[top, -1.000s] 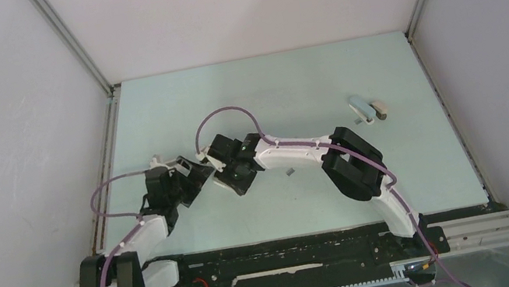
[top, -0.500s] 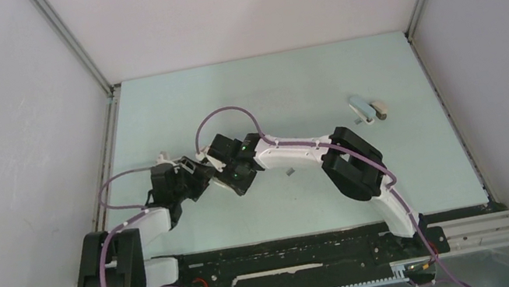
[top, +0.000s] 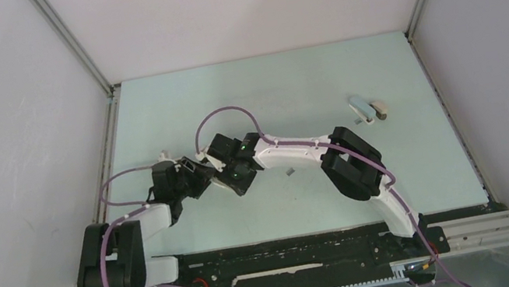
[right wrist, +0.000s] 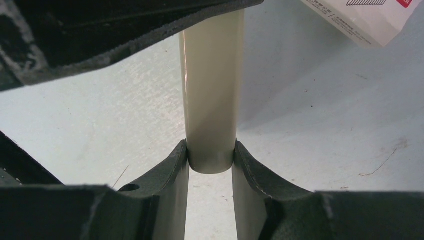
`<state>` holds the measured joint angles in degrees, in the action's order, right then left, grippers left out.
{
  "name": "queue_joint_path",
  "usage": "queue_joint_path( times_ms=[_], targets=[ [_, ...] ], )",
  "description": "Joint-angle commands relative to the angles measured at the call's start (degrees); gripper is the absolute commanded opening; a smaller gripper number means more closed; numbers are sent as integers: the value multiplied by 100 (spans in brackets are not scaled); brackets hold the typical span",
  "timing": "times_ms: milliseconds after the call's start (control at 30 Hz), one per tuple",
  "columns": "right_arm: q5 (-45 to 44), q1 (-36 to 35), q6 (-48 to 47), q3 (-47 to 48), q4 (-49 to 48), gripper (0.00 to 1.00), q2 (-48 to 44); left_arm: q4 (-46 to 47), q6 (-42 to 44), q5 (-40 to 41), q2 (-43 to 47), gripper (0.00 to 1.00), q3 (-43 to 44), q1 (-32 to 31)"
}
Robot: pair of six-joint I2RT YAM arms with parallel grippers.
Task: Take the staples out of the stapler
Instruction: Close the stapler at the center of the board.
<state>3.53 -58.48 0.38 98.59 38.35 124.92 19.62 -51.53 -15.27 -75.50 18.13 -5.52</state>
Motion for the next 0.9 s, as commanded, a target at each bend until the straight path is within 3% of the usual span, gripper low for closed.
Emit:
queue_joint_path(
  times_ms=[0,233,533,867],
  targets=[
    [22,10,67,293,-51,41,41,-529,99,206,-200,56,71,-34],
    [47,21,42,323,-49,49,56,-588,123,240,-245,56,87,-37],
    [104,79,14,396,-56,52,34,-617,151,235,-254,54,102,-33],
    [320,150,-16,451,-142,49,110,-714,220,177,-122,59,162,-31]
  ],
)
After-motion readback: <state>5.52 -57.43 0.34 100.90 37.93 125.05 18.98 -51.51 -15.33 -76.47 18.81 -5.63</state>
